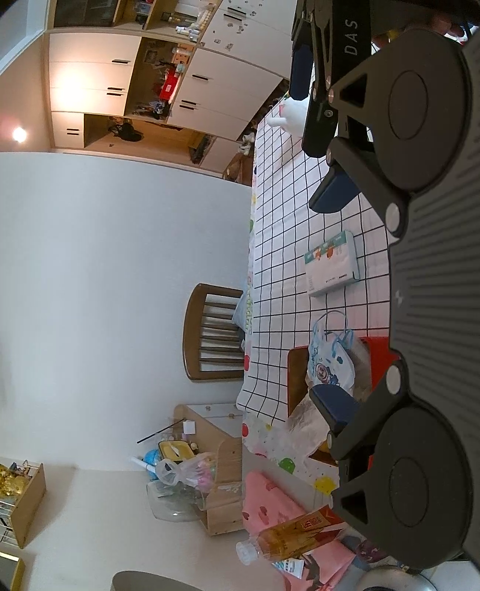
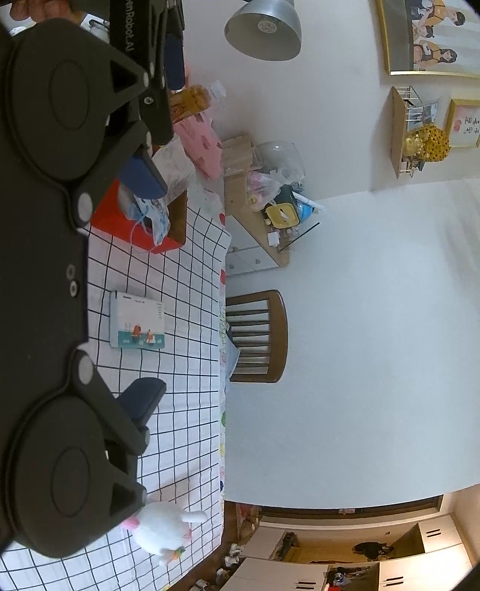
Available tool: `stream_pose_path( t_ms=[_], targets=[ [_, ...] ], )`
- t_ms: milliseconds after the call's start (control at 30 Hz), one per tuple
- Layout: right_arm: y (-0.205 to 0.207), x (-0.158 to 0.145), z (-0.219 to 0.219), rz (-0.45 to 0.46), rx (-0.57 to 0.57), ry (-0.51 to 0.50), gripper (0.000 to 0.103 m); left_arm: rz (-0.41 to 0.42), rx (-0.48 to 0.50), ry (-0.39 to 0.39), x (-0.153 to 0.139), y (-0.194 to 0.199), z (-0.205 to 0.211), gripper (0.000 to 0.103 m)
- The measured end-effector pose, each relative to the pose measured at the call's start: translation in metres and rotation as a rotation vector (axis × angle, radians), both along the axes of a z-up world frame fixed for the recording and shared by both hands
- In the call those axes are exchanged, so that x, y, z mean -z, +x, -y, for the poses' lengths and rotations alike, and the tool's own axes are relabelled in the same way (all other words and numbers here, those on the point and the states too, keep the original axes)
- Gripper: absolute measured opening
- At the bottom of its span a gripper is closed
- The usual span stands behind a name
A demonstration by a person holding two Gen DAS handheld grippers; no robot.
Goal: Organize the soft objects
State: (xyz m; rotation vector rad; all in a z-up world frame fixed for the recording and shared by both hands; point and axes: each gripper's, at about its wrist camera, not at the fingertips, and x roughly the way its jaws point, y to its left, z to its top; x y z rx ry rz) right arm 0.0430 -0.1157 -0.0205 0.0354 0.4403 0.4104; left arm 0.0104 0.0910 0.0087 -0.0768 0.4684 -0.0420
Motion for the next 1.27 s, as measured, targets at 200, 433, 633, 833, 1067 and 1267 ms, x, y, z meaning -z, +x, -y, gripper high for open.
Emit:
stream_pose_path(
  t_ms=[200,433,633,833,1067,1267],
  targets=[
    [-0.002,0.0,-0.002,0.001,0.004,-0.016,0.103,-0.009,-0.008,-0.005,0.002,0.001,-0.002,0.1],
    [-0.003,0.001,-0.002,0.002,0.007,-0.018,0.103,-0.024,-0.012,-0.014,0.005,0.002,-0.001,0.1],
    [-0.005,0.001,-0.002,0.007,0.019,-0.03,0.103,-0.03,-0.014,-0.016,0.006,0.002,-0.002,0.1],
    [-0.005,0.004,-0.003,-0.014,0.024,-0.038,0.103,-0.062,-0.011,-0.034,0.01,0.004,-0.004,0.1],
    [-0.006,0.009,-0.002,-0.035,0.034,-0.046,0.103,-0.079,-0.004,-0.04,0.015,0.004,-0.003,0.1],
    [-0.006,0.01,0.0,-0.042,0.044,-0.05,0.103,-0.089,0.005,-0.045,0.017,0.007,-0.003,0.1]
  ],
)
